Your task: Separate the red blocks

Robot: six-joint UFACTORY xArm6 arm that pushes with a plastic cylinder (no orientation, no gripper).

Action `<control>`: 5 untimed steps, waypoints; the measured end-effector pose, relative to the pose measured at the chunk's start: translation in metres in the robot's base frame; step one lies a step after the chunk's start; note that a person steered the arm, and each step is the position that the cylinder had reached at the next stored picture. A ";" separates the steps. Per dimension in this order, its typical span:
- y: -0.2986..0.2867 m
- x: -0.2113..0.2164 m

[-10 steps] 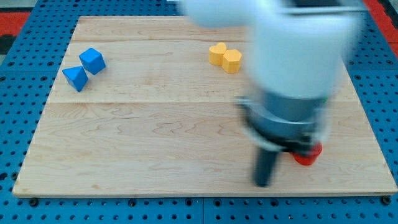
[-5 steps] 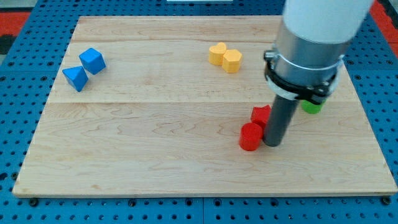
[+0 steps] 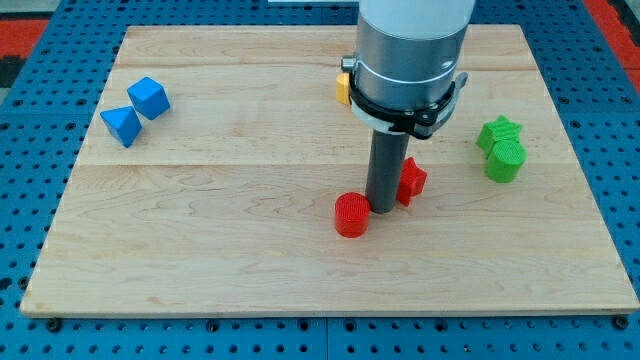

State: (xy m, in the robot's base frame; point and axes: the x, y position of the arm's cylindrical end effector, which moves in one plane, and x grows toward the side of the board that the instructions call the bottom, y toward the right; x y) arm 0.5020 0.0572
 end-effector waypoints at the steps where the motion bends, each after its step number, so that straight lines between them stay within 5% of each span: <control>1: -0.006 0.000; 3: -0.018 0.001; 5: 0.104 0.004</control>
